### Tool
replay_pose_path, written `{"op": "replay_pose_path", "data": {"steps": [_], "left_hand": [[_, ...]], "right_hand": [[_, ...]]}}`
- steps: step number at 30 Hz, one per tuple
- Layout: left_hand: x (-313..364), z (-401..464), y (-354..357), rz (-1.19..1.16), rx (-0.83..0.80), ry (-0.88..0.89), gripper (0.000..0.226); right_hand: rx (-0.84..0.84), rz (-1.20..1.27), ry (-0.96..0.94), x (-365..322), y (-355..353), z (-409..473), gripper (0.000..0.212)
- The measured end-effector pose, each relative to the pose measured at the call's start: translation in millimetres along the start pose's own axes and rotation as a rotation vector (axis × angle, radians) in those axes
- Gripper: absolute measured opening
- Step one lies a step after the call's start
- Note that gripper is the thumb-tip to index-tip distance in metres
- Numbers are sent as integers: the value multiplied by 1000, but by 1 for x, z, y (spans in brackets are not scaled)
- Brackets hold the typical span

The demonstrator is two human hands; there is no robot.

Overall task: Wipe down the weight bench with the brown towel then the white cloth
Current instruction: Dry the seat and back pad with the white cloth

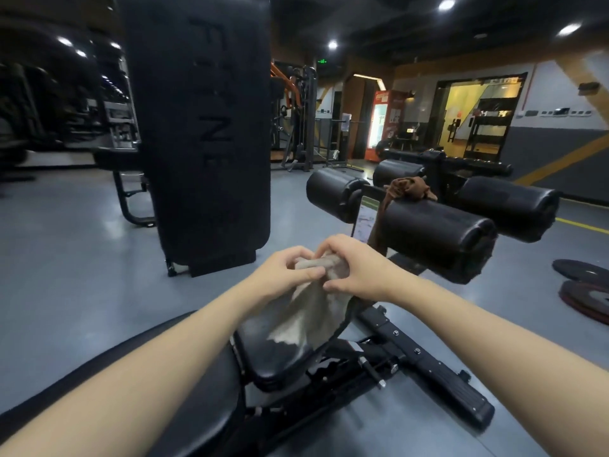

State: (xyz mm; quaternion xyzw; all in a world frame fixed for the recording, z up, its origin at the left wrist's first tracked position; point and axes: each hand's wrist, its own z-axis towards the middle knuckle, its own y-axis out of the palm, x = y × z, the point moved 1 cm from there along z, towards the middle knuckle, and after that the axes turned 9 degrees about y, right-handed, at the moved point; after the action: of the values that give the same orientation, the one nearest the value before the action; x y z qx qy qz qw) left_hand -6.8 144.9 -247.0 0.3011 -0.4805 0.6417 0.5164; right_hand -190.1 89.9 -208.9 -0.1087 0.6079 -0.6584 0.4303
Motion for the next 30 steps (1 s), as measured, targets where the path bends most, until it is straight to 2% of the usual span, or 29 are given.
{"op": "replay_pose_path", "data": {"steps": [8,13,16,18,21,26,30], "left_hand": [[-41,-73,-45,271,-20,-76,14],[-45,-102,-60,254,-134,-173,48],[-50,-114,-63,202,-262,-235,47],[-55,-120,-60,134,-290,-246,41],[-68,-125,-57,21,-204,-237,34],[-88,-129,-50,-36,87,-138,24],[-96,-134,-48,15,111,-118,32]], "right_hand": [[-113,-29,163,-30,78,14,33],[-161,59,189,-37,101,11,33],[-191,208,166,-38,108,5,34],[-221,290,160,-36,111,-1,36],[-257,323,150,-32,115,-8,36],[-257,296,199,-20,122,-9,33],[-258,188,230,-10,132,-12,29]]}}
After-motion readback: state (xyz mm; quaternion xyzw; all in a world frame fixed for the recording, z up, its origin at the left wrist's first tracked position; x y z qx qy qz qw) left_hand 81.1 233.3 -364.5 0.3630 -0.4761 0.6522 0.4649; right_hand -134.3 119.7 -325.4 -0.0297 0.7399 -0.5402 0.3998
